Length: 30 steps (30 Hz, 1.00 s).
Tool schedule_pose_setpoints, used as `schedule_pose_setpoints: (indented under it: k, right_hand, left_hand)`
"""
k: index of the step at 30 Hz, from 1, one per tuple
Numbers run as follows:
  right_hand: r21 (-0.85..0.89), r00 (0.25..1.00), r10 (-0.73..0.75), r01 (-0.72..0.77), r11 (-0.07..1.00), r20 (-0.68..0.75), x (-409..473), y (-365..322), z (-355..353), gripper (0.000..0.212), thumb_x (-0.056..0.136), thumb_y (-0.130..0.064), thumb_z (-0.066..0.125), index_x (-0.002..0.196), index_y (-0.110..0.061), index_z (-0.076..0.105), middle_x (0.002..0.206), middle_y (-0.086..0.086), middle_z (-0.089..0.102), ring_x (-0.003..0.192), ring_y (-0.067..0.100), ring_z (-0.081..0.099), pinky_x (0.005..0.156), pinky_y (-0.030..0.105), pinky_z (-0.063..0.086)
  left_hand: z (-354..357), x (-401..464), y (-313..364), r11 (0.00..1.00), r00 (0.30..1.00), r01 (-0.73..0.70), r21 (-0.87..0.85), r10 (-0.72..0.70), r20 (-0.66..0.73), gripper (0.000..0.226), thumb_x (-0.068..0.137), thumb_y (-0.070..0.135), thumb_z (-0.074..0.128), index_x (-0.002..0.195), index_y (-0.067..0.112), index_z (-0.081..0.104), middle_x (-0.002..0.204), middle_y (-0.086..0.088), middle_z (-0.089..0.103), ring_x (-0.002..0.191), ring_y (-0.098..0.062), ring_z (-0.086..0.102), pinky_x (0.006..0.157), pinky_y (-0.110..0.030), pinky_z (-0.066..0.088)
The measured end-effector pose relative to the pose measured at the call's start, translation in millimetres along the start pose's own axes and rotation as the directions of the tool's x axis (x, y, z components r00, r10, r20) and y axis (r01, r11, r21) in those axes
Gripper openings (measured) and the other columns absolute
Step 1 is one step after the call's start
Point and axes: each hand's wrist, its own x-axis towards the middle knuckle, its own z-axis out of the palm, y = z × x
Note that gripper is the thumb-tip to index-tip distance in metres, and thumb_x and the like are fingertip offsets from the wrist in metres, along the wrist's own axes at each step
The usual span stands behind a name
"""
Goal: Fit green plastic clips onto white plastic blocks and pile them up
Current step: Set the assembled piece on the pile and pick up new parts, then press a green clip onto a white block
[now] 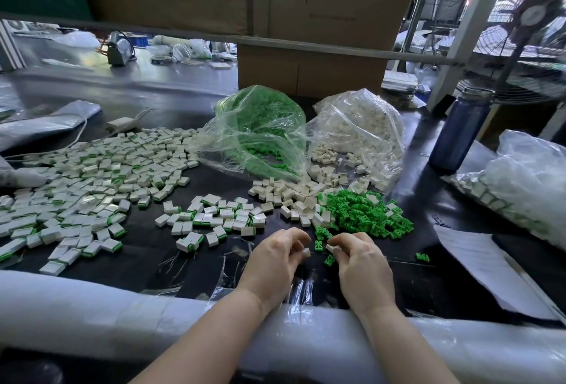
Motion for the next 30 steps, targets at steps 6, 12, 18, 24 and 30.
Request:
schedule_pose_setpoints:
  k: [6,12,18,24,30]
  right_hand:
    - [-0.052,0.998,-0.021,0.025,0.998,0.064,-2.1,-2.7,-2.1,0.021,0.088,-0.019,0.056,0.097,-0.031,0.071,0.102,-0.013,0.054,0.097,0.011,0.054,0.083,0.028,0.043]
    - [-0.069,0.994,-0.028,0.035,0.997,0.101,-2.4,-2.7,-3.3,0.012,0.087,-0.027,0.062,0.096,-0.028,0.069,0.106,-0.012,0.053,0.103,0.011,0.051,0.089,0.032,0.041]
    - [0.166,0.998,-0.052,0.045,0.985,0.039,-2.3,0.1,-3.9,0.016,0.084,-0.017,0.067,0.076,-0.023,0.055,0.082,-0.01,0.057,0.085,0.012,0.053,0.078,0.029,0.044]
    - [0.532,0.998,0.002,-0.038,0.846,0.069,-2.2,0.6,-7.2,0.018,0.08,-0.005,0.07,0.077,-0.021,0.063,0.072,-0.003,0.067,0.073,0.009,0.064,0.073,0.025,0.053]
    - [0.603,0.992,-0.025,-0.054,0.796,0.122,-3.6,-1.7,-9.5,0.017,0.079,-0.003,0.071,0.076,-0.019,0.068,0.072,-0.001,0.07,0.073,0.012,0.067,0.071,0.024,0.055]
  left_hand:
    - [-3.4,-0.3,1.9,0.987,0.999,0.036,-0.156,-0.031,0.03,0.015,0.089,0.014,0.06,0.102,0.02,0.063,0.091,0.007,0.063,0.084,-0.005,0.06,0.08,-0.015,0.049]
    - [-4.6,-0.5,-0.5,0.975,0.997,0.069,-0.21,-0.061,0.043,0.026,0.089,0.009,0.058,0.113,0.02,0.062,0.093,0.011,0.059,0.087,-0.003,0.059,0.084,-0.013,0.048]
    - [-4.6,0.4,-0.6,0.966,0.995,0.09,-0.244,-0.08,0.052,0.017,0.086,0.008,0.062,0.092,0.025,0.061,0.092,0.008,0.059,0.084,-0.002,0.058,0.081,-0.01,0.047]
    - [-6.0,0.1,-0.7,0.919,0.985,0.165,-0.359,-0.139,0.098,0.024,0.084,0.01,0.065,0.087,0.034,0.062,0.082,0.005,0.064,0.078,-0.008,0.061,0.079,-0.02,0.053]
    - [-7.6,3.0,-1.6,0.827,0.975,0.223,-0.516,-0.194,0.111,0.011,0.085,0.009,0.063,0.086,0.02,0.064,0.082,-0.005,0.067,0.079,-0.019,0.066,0.078,-0.027,0.055]
